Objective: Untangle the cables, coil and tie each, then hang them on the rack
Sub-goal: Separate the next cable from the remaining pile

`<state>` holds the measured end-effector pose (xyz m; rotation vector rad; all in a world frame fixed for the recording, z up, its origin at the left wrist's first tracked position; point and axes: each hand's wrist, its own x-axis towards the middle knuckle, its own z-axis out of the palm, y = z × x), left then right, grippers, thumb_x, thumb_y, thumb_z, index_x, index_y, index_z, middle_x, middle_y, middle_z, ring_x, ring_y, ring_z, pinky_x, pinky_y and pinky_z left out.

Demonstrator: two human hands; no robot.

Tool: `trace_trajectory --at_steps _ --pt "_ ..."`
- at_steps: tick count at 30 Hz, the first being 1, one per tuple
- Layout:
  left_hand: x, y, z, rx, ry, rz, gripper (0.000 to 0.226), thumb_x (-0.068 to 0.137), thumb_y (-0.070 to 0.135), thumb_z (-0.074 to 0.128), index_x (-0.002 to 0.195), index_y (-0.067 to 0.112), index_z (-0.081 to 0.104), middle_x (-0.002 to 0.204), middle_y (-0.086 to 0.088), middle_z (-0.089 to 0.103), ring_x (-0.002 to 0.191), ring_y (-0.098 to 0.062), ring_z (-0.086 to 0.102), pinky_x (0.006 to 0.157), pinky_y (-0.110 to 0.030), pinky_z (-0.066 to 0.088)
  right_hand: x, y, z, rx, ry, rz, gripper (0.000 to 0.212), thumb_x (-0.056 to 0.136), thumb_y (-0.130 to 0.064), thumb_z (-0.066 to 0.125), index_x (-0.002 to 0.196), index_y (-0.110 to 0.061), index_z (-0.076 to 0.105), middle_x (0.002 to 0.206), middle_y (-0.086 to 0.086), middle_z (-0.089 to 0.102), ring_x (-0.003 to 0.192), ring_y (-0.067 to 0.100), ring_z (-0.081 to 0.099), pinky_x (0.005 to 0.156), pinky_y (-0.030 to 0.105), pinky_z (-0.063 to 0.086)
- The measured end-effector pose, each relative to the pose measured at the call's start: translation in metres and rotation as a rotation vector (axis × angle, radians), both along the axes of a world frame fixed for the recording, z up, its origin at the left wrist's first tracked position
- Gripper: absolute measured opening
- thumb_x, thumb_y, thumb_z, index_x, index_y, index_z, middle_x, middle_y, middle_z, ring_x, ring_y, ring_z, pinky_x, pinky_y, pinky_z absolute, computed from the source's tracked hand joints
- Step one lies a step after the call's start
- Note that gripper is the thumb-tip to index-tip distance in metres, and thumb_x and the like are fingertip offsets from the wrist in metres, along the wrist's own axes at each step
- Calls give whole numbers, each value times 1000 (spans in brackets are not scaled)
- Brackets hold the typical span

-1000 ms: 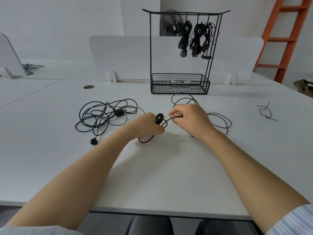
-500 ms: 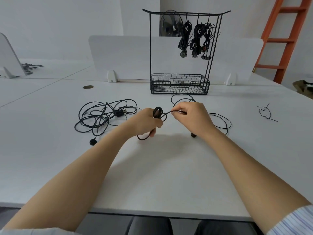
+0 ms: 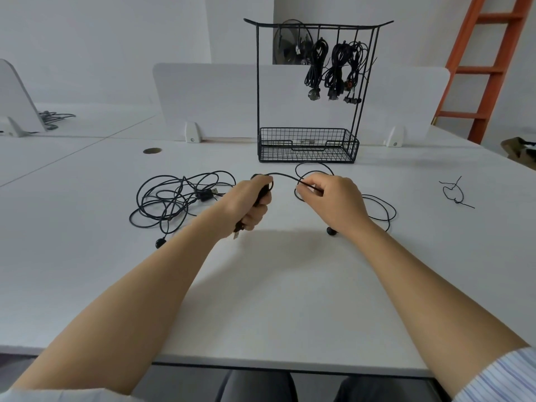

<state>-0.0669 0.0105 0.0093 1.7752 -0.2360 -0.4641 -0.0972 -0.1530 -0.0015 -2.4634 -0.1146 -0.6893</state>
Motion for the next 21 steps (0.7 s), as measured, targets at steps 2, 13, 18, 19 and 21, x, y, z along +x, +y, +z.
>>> trace_trajectory --at_steps 2,13,18,19,21 --pt "1 5 1 -185 74 -38 40 96 36 26 63 16 34 37 8 18 34 -9 15 38 -18 14 0 -2 -1 -54 4 -14 23 91 -28 49 71 -16 52 53 -5 41 65 22 42 60 30 33" --pt "6 7 1 -694 121 44 45 95 33 22 79 16 60 34 6 23 32 -9 18 41 -17 18 -14 23 -2 -529 199 135 32 99 -34 31 95 -11 53 71 4 44 76 29 45 63 30 28" --pt "19 15 -1 -566 92 381 41 95 32 31 56 17 35 44 5 30 38 -12 26 38 -15 21 -11 16 -1 -527 149 53 31 98 -30 33 99 -10 57 81 11 60 72 27 43 62 29 29" --pt "21 18 -1 -550 93 406 42 95 32 34 55 18 34 45 5 33 42 -12 29 39 -16 24 -10 13 -1 -522 154 38 31 98 -30 33 98 -11 58 81 10 60 72 27 44 62 29 30" --pt "23 20 0 -576 104 429 44 97 31 38 55 17 35 53 2 43 51 -13 40 47 -21 33 -8 9 -3 -515 161 27 31 97 -30 34 95 -11 59 84 9 61 76 29 48 63 29 31"
